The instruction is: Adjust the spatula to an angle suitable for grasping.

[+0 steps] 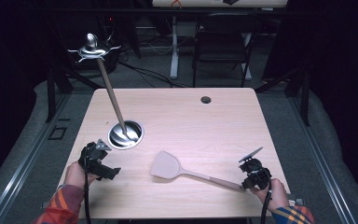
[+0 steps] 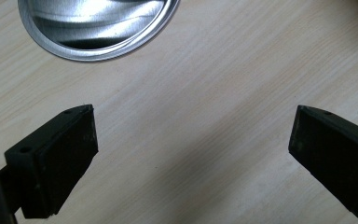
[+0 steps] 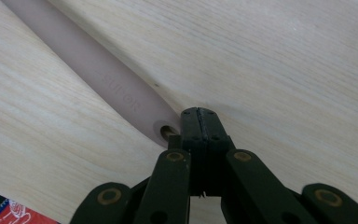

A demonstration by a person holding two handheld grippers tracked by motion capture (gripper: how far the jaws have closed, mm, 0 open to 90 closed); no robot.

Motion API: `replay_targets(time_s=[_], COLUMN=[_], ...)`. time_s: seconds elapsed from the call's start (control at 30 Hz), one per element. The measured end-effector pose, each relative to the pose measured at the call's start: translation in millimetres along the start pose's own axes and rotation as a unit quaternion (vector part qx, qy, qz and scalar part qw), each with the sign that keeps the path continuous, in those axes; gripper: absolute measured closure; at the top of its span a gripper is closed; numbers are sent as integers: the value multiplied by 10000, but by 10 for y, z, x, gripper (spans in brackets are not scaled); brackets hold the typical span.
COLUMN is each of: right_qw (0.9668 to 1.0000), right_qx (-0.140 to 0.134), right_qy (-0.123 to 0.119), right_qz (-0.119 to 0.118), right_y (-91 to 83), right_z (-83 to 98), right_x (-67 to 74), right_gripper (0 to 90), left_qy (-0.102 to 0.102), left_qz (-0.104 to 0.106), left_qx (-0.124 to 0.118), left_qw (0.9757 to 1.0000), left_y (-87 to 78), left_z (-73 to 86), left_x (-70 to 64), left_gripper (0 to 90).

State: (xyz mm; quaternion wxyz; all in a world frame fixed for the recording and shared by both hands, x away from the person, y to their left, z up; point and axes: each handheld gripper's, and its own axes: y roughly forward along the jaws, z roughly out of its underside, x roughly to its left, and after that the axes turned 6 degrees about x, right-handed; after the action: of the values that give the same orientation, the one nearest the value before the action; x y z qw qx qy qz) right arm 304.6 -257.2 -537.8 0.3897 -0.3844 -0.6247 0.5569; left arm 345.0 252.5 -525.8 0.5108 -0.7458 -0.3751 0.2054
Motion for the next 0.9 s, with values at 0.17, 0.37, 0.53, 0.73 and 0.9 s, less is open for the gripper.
replay_targets(time_s=[0.17, 0.37, 0.53, 0.73, 0.9], right_qw=[9999, 9994, 9997, 9996, 9994], right_qx=[-169, -346, -177, -216, -196], right_qy=[15, -6, -154, -179, -291], right_qz=[18, 19, 88, 70, 71], right_y=[13, 20, -9, -9, -8], right_z=[-33, -52, -72, -84, -95], right_x=[76, 143, 151, 193, 216], right_gripper=[900, 900, 900, 900, 900], left_qy=[-54, -52, -25, 12, 285], left_qz=[-5, 10, -6, 61, 270], left_qx=[-10, -19, -11, -150, -333], left_qw=[10000, 10000, 10000, 9999, 9987], left_y=[-5, -8, -10, -42, -71], left_z=[1, -7, -17, -65, -220], left_x=[18, 9, -2, -57, -215], left_gripper=[8, 5, 3, 1, 1])
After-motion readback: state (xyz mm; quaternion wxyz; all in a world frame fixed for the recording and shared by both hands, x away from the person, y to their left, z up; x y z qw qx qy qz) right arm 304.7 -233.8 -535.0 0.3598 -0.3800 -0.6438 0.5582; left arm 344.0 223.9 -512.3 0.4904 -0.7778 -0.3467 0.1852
